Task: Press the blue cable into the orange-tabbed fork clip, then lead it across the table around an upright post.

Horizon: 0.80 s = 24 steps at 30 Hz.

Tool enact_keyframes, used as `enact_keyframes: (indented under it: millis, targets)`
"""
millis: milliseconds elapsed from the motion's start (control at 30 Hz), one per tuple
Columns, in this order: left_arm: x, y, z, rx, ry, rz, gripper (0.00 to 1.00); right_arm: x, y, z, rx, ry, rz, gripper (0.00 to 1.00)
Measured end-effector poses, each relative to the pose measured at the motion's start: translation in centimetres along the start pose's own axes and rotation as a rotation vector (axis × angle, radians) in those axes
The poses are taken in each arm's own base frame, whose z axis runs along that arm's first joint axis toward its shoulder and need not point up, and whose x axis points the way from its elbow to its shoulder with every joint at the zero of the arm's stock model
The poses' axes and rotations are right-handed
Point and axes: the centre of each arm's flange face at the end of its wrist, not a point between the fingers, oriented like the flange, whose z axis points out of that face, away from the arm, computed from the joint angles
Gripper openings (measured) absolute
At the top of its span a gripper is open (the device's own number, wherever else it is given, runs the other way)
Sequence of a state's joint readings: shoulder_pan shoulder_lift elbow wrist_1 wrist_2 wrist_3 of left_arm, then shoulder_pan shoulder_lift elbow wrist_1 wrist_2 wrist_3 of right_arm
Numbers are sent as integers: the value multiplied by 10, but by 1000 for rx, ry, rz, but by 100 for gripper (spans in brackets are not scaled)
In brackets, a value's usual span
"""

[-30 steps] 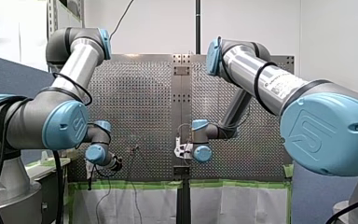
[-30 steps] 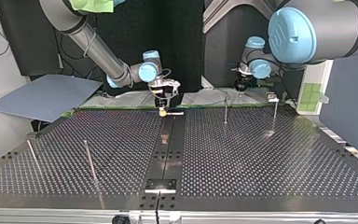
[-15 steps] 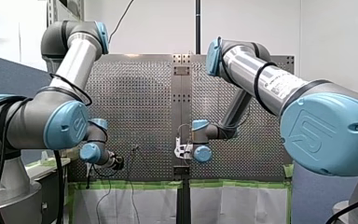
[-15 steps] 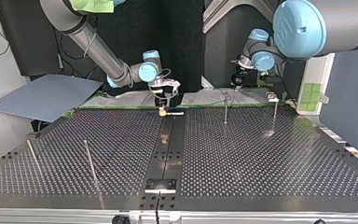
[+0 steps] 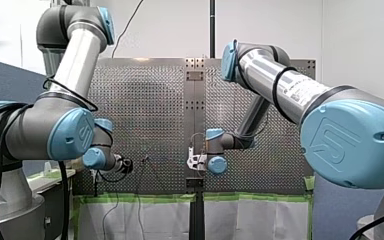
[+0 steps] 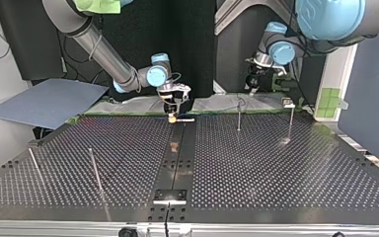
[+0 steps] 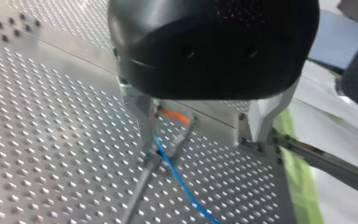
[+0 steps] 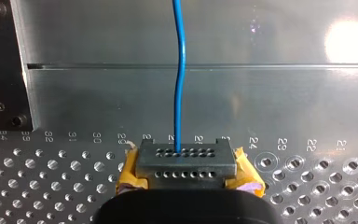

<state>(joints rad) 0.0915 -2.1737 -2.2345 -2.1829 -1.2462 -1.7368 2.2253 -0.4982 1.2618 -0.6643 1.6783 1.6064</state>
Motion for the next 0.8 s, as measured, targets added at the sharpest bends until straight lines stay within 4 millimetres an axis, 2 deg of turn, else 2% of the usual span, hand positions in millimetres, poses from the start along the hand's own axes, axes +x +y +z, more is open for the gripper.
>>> enact_keyframes:
  millis: [200,567,800]
  targets:
    - [-10,-9,-16,-1,-43,-39,100,0,0,0,0,0,0,0]
    - [-45,-23,-20,0,-130,-33,100,-1,0,0,0,4,2,0]
    - [-42,-21,-18,-39,-129,-13,100,-2,1,1,0,3,1,0]
